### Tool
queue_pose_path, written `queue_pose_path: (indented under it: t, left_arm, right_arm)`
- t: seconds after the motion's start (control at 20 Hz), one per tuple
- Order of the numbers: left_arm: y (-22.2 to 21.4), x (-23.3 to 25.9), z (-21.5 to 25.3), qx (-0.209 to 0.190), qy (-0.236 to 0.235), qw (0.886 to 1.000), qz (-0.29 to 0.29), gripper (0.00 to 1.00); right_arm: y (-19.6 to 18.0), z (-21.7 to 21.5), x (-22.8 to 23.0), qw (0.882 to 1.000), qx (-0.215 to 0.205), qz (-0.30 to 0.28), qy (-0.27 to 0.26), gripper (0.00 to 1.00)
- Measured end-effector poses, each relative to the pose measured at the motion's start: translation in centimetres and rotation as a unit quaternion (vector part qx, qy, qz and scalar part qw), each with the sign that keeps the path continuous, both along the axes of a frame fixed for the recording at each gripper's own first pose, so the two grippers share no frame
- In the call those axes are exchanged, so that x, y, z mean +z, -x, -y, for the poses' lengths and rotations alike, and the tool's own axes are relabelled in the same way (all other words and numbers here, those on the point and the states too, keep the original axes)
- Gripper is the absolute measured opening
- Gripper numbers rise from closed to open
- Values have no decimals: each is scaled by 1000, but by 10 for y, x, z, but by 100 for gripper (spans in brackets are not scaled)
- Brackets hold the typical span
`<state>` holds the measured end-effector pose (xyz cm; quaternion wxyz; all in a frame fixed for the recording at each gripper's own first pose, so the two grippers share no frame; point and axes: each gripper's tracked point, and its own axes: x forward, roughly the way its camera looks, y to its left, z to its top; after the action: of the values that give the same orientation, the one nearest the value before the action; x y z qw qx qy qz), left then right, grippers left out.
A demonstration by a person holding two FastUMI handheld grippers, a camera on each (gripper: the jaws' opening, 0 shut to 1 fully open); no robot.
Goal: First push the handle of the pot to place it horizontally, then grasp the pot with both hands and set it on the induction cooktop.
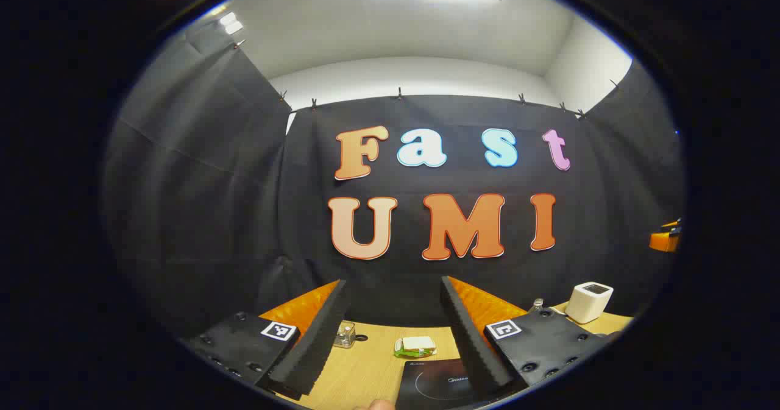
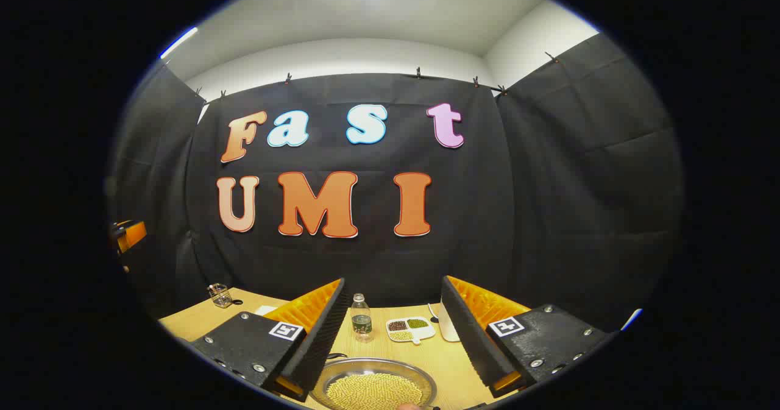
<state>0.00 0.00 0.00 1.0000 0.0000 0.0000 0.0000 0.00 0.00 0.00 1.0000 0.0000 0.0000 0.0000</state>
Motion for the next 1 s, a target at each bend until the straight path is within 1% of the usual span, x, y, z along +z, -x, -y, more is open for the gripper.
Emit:
queue_pose_path:
  t: [0.05, 0.1, 0.15, 0.25, 0.3, 0.35, 0.4, 0.45, 0.7, 0.8, 1.0]
  left_arm:
    - [1, 3, -3, 0, -2, 1000, 2, 99]
    - [2, 7, -4, -1, -5, 1000, 4, 99]
    - [5, 12, -6, -1, -10, 1000, 7, 99]
    - [7, 18, -11, 4, -18, 1000, 10, 99]
    - [8, 19, -12, 4, -18, 1000, 8, 98]
    - [9, 20, -12, 1, -15, 1000, 5, 98]
    - [10, 21, -11, -3, -12, 1000, 3, 97]
    - [9, 20, -10, -3, -13, 1000, 2, 99]
    - [8, 24, -6, -3, -17, 1000, 3, 99]
    - [8, 23, -4, -6, -15, 1000, 1, 96]
    - [11, 28, -5, -4, -16, 1000, 5, 99]
  right_arm:
    - [2, 1, 1, 1000, 0, -1, 0, 100]
    - [3, 3, 3, 1000, -1, -1, 1, 95]
    - [3, 8, 5, 1000, -3, -1, 2, 100]
    - [6, 12, 11, 1000, -7, 1, 4, 100]
    - [6, 14, 13, 1000, -8, 2, 4, 95]
    - [6, 15, 14, 1000, -9, 2, 4, 95]
    - [6, 16, 15, 1000, -9, 0, 4, 100]
    - [8, 15, 15, 1000, -8, -2, 5, 95]
    - [10, 18, 19, 1000, -7, -2, 11, 95]
    - [11, 21, 21, 1000, -9, -2, 10, 95]
    - [10, 24, 20, 1000, -8, -6, 7, 94]
